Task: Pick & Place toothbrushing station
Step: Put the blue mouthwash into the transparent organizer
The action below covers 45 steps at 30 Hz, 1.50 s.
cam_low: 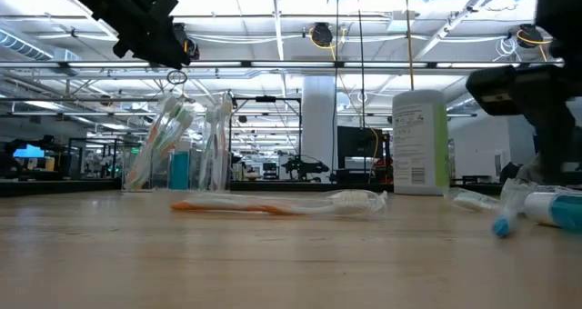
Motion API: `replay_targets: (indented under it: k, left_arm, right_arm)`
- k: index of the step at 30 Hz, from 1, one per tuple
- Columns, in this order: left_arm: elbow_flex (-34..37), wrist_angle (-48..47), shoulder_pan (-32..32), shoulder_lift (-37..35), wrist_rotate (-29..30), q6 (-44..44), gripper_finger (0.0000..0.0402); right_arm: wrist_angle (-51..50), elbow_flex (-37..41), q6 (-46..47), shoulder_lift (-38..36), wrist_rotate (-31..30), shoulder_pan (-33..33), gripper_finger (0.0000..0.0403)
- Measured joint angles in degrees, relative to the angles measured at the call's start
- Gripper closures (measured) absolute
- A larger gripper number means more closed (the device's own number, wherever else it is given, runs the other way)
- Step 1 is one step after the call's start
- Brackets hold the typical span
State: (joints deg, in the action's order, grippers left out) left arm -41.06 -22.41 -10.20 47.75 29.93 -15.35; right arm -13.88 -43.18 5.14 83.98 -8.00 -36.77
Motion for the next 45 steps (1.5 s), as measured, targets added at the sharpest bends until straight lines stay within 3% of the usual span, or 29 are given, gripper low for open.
replay_targets:
  k: [6,11,14,19,23,30,38,45]
  left_arm:
    - [0.00,0.00,0.00,0.00,0.00,0.04,0.0243]
    - [0.00,0.00,0.00,0.00,-0.02,0.07,0.0243]
    - [0.00,0.00,0.00,0.00,-0.02,0.09,0.0243]
    - [0.02,0.00,0.00,0.00,-0.02,0.09,0.0243]
    - [0.02,0.00,0.00,0.00,-0.02,0.08,0.0243]
    - [0.02,-0.02,0.00,0.00,-0.04,-0.15,0.0243]
    - [0.02,-0.02,0.00,0.00,-0.07,-1.66,0.0243]
    - [0.02,0.00,0.02,0.00,-0.07,-2.84,0.0243]
  right_arm:
    - [0.48,-0.02,1.68,-0.06,-4.34,1.30,0.0248]
    - [0.63,-0.02,-17.33,-0.06,-5.41,2.27,0.0248]
    - [0.05,0.00,-23.40,-0.04,-5.27,2.28,0.0248]
    - [-0.09,0.00,-27.77,-0.04,-4.71,1.03,0.0259]
    - [-0.12,0.00,-30.23,-0.04,-0.87,0.63,0.0279]
    - [-0.10,0.00,-32.74,0.03,-1.07,1.77,0.0308]
    - [-0.04,0.00,-38.61,1.50,-1.11,1.92,0.0312]
    - [1.32,0.05,-46.88,2.99,-6.96,1.92,0.0312]
